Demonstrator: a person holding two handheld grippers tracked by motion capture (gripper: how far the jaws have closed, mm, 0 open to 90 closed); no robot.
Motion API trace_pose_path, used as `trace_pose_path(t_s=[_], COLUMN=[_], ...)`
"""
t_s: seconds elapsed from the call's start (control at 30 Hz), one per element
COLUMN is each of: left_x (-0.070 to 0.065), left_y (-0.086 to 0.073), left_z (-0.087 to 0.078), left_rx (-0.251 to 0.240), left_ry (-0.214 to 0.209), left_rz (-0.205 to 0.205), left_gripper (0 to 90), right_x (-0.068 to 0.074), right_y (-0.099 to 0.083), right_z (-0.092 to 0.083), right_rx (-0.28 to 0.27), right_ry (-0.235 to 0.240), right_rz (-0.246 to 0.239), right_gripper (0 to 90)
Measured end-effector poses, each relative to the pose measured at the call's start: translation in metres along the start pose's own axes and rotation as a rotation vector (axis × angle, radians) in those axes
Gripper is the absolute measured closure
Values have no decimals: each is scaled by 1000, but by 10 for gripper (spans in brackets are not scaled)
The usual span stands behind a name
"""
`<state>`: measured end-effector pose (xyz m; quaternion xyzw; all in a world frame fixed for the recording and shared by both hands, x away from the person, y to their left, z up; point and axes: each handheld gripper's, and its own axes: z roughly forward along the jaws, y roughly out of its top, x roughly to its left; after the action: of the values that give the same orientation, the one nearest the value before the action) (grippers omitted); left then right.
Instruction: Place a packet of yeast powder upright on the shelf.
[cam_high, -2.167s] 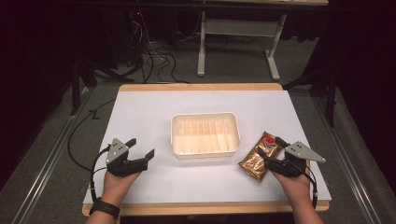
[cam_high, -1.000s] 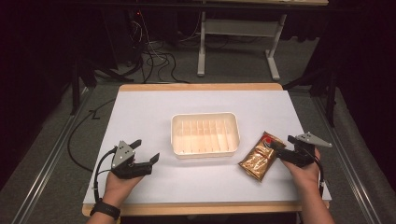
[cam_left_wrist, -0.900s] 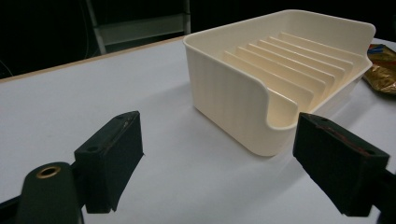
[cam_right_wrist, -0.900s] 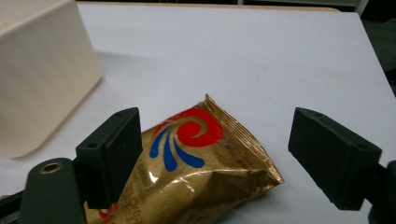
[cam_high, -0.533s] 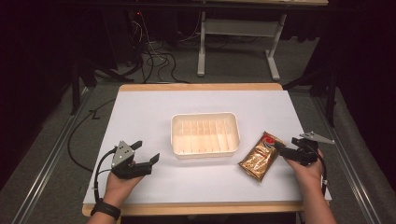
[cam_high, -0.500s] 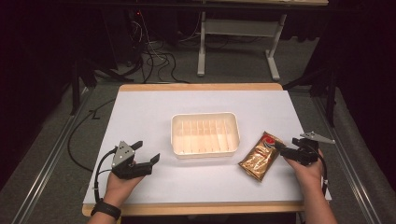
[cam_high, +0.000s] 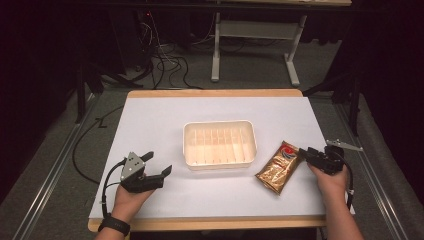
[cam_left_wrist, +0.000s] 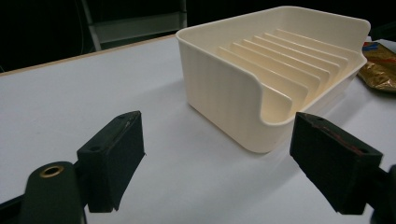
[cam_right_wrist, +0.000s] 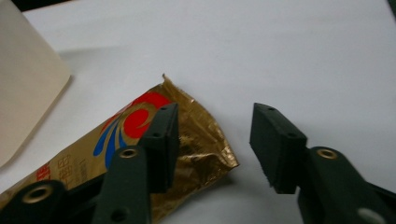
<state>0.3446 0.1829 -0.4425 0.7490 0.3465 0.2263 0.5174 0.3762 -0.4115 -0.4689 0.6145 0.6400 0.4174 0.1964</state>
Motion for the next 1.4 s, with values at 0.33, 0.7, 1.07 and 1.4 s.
trace_pose_path(t_s=[0.33, 0.7, 1.07, 1.4], left_x=[-2, -5, -4, -7], left_y=[0, 1, 9, 13], left_z=[2, 1, 10, 17], left_rx=[8, -2, -31, -46], left_ry=[-8, -13, -25, -46], left_rz=[18, 22, 10, 10], left_gripper=[181, 183, 187, 189], right_x=[-3, 3, 11, 16], right_y=[-1, -4, -23, -37], right_z=[9, -1, -25, -41], right_rx=[72, 76, 83, 83], right_ry=[44, 31, 18, 13], right_rz=[38, -13, -21, -8], right_gripper=[676, 892, 889, 880])
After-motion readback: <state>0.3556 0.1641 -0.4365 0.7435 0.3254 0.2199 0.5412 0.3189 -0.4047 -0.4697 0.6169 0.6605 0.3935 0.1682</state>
